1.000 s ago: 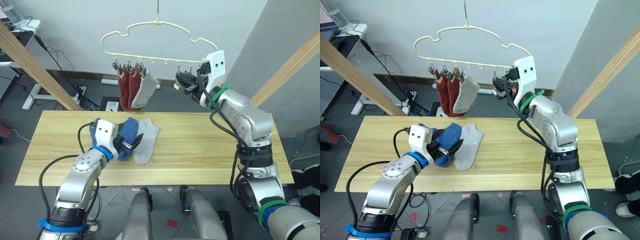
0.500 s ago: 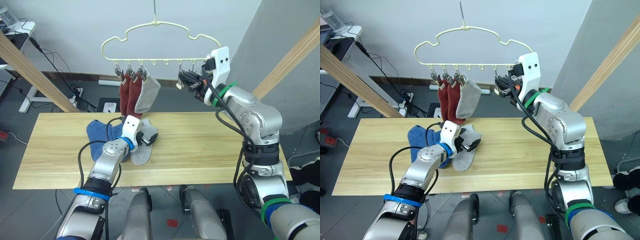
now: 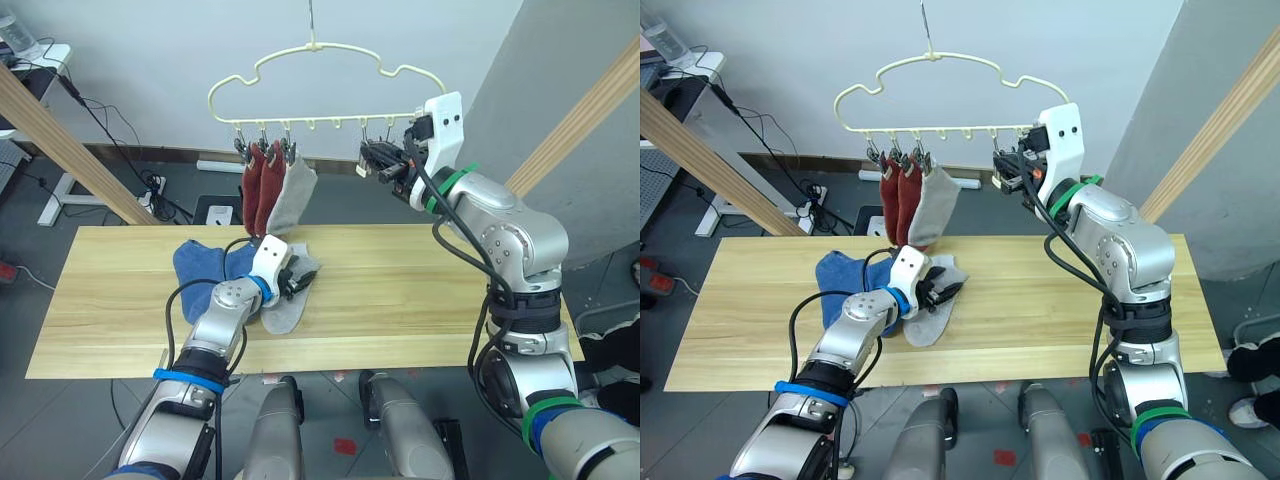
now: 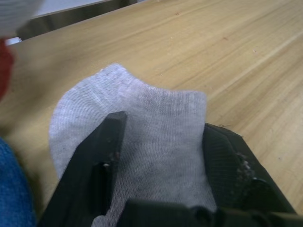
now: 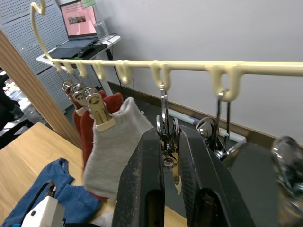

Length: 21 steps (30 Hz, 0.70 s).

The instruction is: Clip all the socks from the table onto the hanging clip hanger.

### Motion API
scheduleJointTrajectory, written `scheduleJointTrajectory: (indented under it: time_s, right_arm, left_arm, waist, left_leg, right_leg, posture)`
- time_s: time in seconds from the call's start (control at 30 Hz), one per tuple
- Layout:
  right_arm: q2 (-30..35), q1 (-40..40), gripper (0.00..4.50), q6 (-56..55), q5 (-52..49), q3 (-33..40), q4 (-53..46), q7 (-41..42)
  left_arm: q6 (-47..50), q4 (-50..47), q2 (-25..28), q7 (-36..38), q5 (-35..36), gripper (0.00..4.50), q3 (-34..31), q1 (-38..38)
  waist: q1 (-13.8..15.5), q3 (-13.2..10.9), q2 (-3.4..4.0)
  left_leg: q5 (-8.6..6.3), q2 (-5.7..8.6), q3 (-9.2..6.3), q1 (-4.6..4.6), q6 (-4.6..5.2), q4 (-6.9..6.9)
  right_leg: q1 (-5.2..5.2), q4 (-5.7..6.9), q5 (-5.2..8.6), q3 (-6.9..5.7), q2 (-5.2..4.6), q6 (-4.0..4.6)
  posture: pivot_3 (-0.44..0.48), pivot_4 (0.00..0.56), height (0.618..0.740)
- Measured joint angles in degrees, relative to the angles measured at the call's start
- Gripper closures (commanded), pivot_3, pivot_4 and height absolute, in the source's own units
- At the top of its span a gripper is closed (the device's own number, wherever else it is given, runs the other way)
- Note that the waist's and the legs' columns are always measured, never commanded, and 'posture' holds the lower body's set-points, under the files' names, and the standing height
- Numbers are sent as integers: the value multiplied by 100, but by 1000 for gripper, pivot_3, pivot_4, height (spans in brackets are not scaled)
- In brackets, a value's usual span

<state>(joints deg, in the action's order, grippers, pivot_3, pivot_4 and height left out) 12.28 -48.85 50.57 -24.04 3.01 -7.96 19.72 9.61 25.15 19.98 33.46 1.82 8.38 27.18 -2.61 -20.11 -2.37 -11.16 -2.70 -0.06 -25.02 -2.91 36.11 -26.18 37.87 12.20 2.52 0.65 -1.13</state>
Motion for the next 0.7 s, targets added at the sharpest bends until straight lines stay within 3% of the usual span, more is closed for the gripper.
scheduleJointTrajectory:
  time_s: [0.17,0.37,0.7]
  right_arm:
    - [12,1,4153,18,-7,2,-23,2]
    - [23,4,4153,16,-5,4,-23,6]
    - [-42,-55,4153,34,-113,74,166,-6]
  left_arm:
    - [-34,-319,-63,35,29,2883,-33,-299]
    - [-22,-794,-166,-13,207,4438,-193,-594]
    - [-58,-1824,-194,442,876,4438,-441,-989]
  waist:
    - [-9,0,0]
    - [-9,0,0]
    - [-4,0,0]
  left_leg:
    - [0,0,-1,0,0,0]
    - [0,-1,-3,0,0,1]
    - [0,-1,-2,0,0,1]
  right_leg:
    - [0,2,0,-1,0,0]
    - [0,3,0,-2,-1,0]
    - [0,2,0,-2,-1,0]
  posture:
    - [-79,309,740]
    - [-65,305,740]
    - [-52,320,740]
